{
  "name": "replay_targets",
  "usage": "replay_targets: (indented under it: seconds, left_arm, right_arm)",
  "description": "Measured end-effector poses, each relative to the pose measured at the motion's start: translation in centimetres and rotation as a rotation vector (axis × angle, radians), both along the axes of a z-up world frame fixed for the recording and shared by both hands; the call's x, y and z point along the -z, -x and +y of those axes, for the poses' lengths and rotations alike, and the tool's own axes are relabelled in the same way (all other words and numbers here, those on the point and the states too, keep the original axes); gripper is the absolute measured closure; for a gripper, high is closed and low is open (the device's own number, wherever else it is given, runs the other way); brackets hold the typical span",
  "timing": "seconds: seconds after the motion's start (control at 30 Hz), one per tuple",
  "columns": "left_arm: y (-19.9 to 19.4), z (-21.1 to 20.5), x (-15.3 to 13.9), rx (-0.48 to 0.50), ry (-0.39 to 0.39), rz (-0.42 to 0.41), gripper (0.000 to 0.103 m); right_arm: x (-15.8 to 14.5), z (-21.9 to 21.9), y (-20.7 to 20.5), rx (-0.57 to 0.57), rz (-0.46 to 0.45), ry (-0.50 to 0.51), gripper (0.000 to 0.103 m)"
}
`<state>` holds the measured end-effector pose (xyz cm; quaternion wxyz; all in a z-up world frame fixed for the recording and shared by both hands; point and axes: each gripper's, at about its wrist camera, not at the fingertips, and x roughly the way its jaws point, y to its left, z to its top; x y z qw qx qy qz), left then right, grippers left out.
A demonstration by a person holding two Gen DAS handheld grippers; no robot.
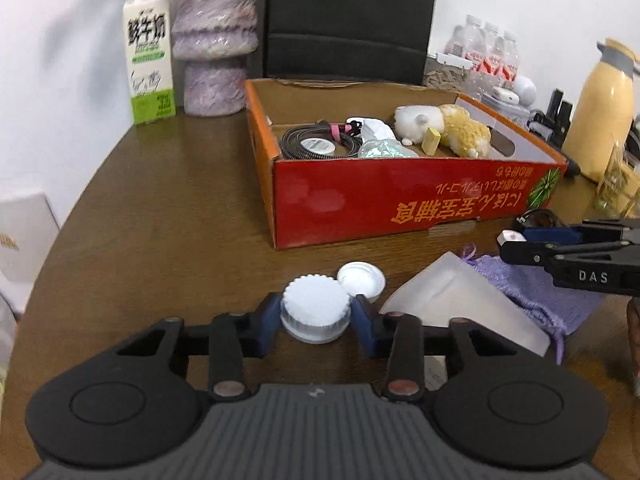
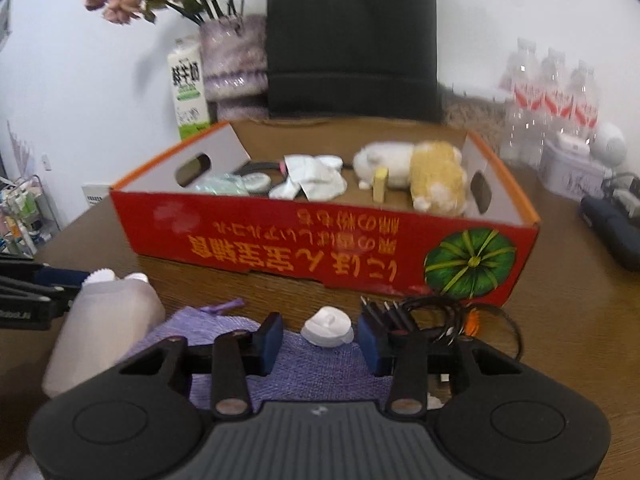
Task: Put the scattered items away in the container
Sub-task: 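Grasp the small white lid with the right gripper while the left grasps the white ridged cap, then carry the white lid and ridged cap into the box with both grippers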
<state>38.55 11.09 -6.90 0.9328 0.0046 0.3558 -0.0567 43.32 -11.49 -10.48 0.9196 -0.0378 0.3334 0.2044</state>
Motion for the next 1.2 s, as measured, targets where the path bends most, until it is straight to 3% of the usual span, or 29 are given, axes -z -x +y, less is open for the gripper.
replay_targets:
  seconds: [0.1,0.23,0.37,0.5,0.67,0.93,1.13,1.2]
  left_arm:
    - [-0.1,-0.3,0.1,0.002,-0.004,-0.017,0.066]
    - [0.7,-0.1,-0.5,-0.054,0.006,-0.032,0.066]
    - [3.3,0.2,-2.8,-0.105,0.005,-0.129,0.066]
    - [6.2,0.0,-5.0,-0.101,0.074,-0.175,0.066]
    - [10.1,-3.0,-6.6,-0.049,0.109,-0.188,0.066]
    - [16.9,-8.0,-8.3,0.019,0.161,-0.219,0.066]
    - [21.4,-10.5,-9.1,0.056,0.112,-0.236,0.066]
    - [22.8,-10.5,-9.6,0.057,0.131,-0.241,0.066]
  right_arm:
    - [0.5,0.0,-0.1,0.004,-0.016,0.001,0.076]
    - [0.6,-0.3,0.0,0.012,-0.027,-0.015,0.076]
    - [-0.5,-0.4,1.2,0.037,-0.077,-0.039,0.076]
    - [-3.0,-0.9,3.8,0.073,-0.14,-0.093,0.076]
    - [-5.3,-2.9,9.9,0.08,-0.174,-0.14,0.076]
    - [-7.1,-6.9,19.4,0.088,-0.196,-0.118,0.076]
    - [-8.7,-8.6,25.9,0.071,-0.244,-0.11,0.076]
    - [-8.9,-9.1,27.9,0.075,-0.247,-0.122,0.076]
